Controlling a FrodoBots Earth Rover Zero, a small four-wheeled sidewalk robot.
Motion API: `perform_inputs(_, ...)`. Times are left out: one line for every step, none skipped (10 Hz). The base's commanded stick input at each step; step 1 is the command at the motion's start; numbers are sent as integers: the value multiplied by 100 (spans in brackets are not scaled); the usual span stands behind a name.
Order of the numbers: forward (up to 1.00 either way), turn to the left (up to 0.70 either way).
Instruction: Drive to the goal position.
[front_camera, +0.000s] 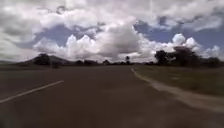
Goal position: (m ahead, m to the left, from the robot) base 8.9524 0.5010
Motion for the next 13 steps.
perform_inputs(100,0)
perform_inputs(100,0)
perform_inputs(100,0)
perform_inputs(100,0)
perform_inputs(100,0)
perform_inputs(100,0)
perform_inputs(100,-27)
perform_inputs(100,-31)
perform_inputs(100,-34)
perform_inputs(100,-38)
perform_inputs(100,0)
perform_inputs(100,0)
perform_inputs(100,0)
